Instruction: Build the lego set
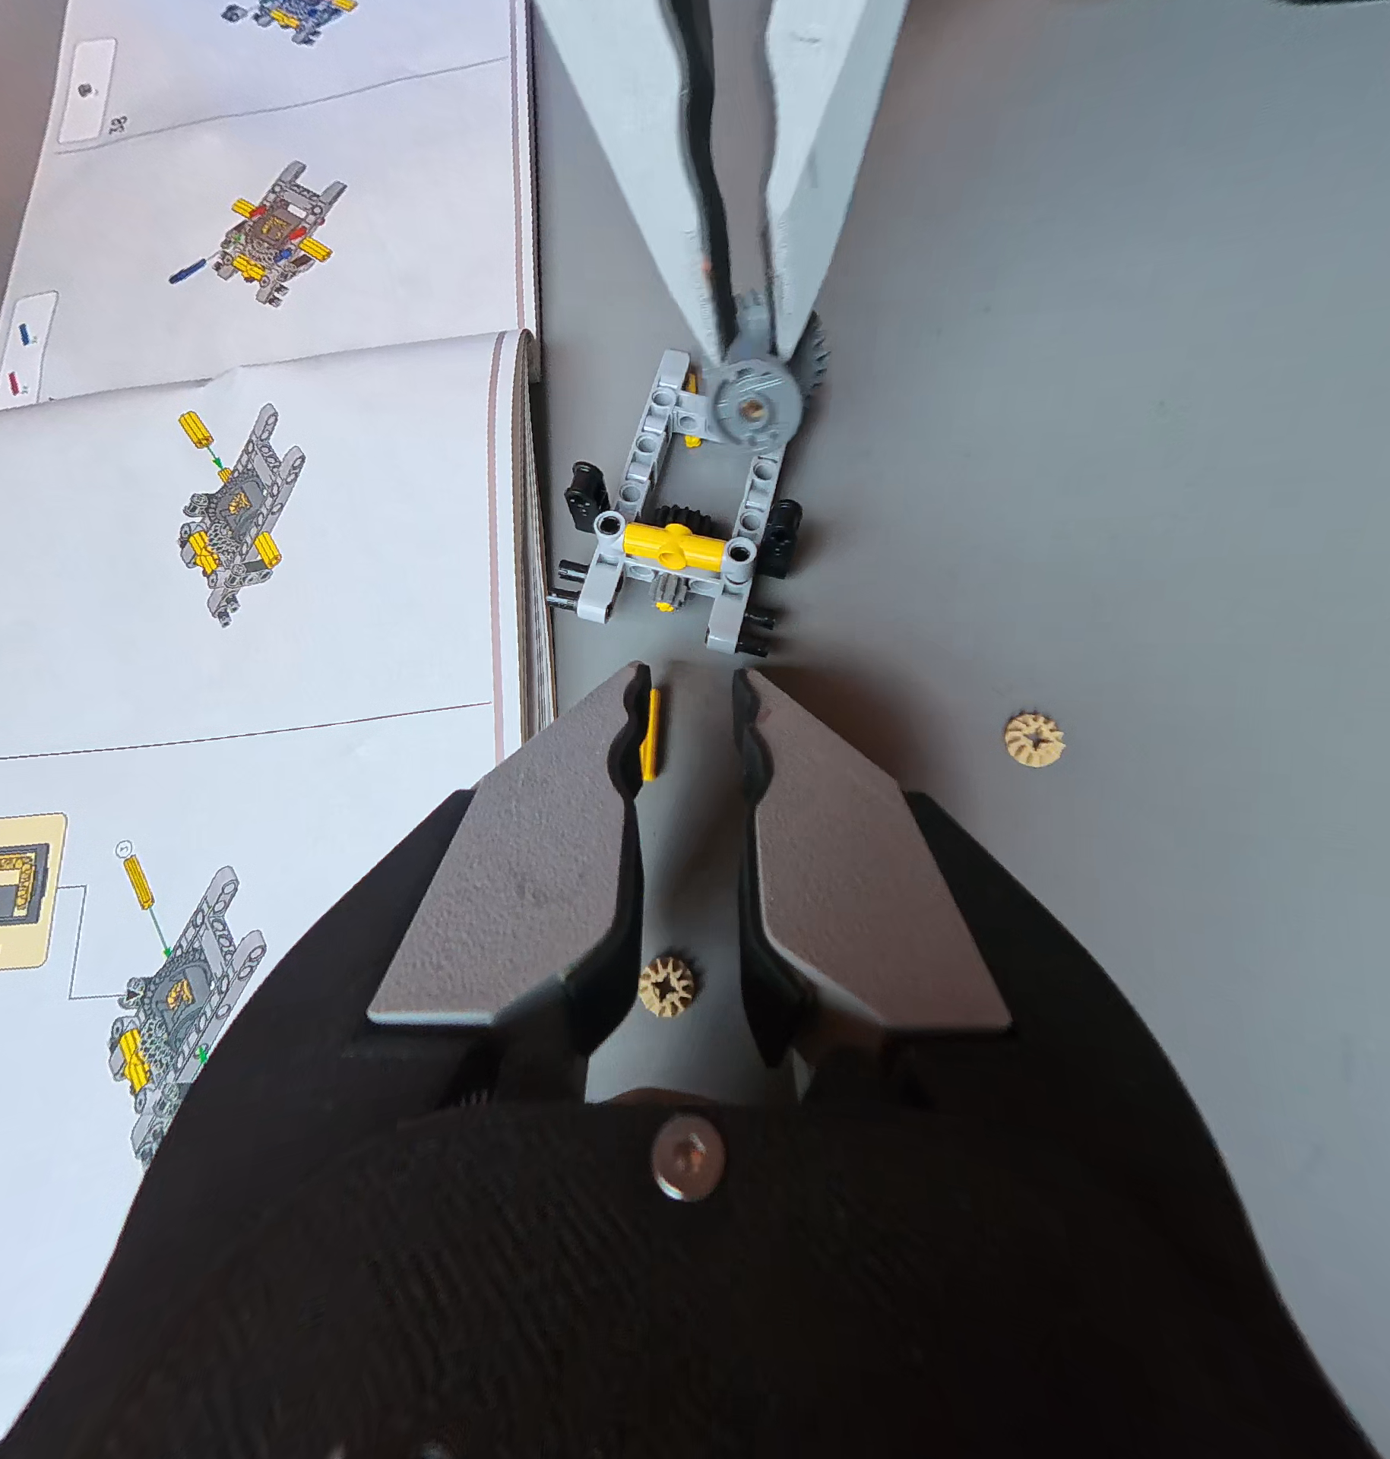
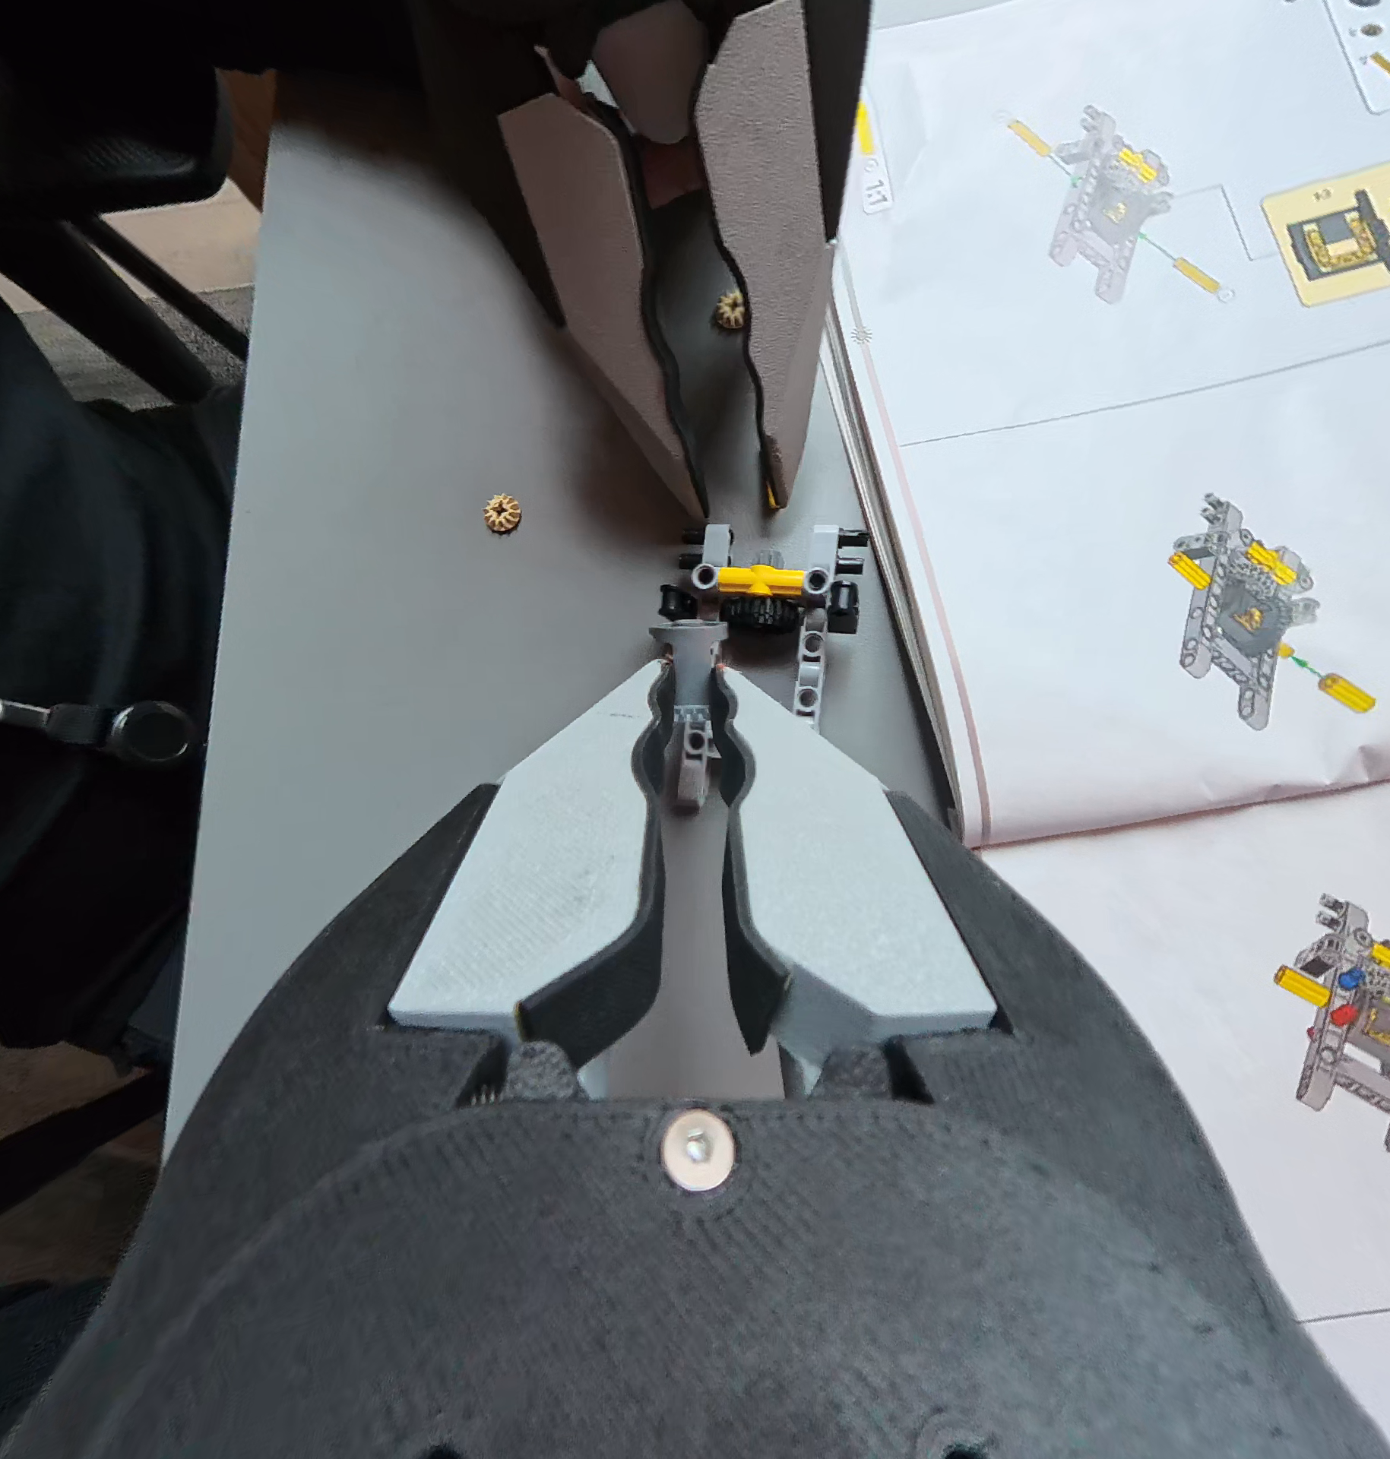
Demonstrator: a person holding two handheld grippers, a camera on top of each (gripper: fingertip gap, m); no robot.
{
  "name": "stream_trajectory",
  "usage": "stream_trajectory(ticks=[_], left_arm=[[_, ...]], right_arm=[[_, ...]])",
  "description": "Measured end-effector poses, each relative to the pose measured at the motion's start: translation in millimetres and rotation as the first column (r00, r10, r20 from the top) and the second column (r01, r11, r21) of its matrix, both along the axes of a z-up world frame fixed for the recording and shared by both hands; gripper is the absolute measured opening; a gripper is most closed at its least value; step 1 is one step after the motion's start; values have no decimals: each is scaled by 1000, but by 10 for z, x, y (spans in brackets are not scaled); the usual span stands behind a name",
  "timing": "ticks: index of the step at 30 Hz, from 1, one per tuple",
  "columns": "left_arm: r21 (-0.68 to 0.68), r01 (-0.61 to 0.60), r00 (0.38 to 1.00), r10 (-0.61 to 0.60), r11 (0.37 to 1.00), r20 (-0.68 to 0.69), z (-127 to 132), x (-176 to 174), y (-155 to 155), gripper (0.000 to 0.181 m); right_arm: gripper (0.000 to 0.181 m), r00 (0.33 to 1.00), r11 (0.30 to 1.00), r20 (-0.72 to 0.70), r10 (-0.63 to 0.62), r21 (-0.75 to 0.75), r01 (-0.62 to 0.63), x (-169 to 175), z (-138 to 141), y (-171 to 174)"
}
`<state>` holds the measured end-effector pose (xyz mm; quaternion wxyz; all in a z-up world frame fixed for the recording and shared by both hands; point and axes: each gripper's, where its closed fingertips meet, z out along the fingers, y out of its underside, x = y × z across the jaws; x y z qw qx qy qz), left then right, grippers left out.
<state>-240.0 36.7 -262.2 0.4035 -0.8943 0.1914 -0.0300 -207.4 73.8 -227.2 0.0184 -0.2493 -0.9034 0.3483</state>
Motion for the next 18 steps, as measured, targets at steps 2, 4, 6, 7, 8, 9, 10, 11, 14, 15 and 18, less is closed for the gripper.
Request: stream_trajectory(ticks=[2, 4, 6, 7, 8, 9, 10, 11, 14, 15, 18], left_arm=[[-1, 1, 1000, -1, 1000, 0, -1, 1, -1, 18], [-2, 3, 1000, -3, 1000, 0, -4, 3, -4, 18], [-1, 5, 1000, -5, 1000, 0, -3, 7, -5, 18], [-1, 7, 1000, -7, 1000, 1, -2, 9, -6, 18], [0, 7, 1000, -7, 1000, 0, -2, 7, -8, 18], [1, 6, 1000, -6, 1000, 0, -1, 4, -8, 18], [3, 8, 1000, -8, 1000, 3, 4, 7, -10, 17], [6, 9, 1000, -9, 1000, 5, 11, 8, -10, 17], [13, 7, 1000, -7, 1000, 2, 26, 4, -14, 18], [14, 7, 1000, -7, 1000, 2, 28, 2, -14, 18], [6, 7, 1000, -7, 1000, 2, 5, 0, -14, 18]], right_arm=[[6, 999, 999, -31, 36, 3, -36, 32, 16, -12], [6, 996, 998, -54, 67, 6, -67, 63, 30, -26], [6, 992, 995, -72, 104, 8, -104, 103, 36, -46], [6, 989, 992, -88, 122, 13, -122, 118, 36, -53], [6, 984, 990, -102, 143, 17, -142, 137, 35, -61], [6, 978, 985, -114, 174, 12, -174, 176, 44, -83], [6, 969, 977, -128, 211, -5, -213, 227, 67, -116], [6, 958, 967, -147, 246, -26, -252, 280, 101, -151], [6, 929, 937, -187, 318, -85, -338, 416, 209, -225], [6, 925, 931, -193, 328, -99, -351, 444, 241, -236], [6, 919, 924, -195, 344, -103, -368, 504, 289, -241]])
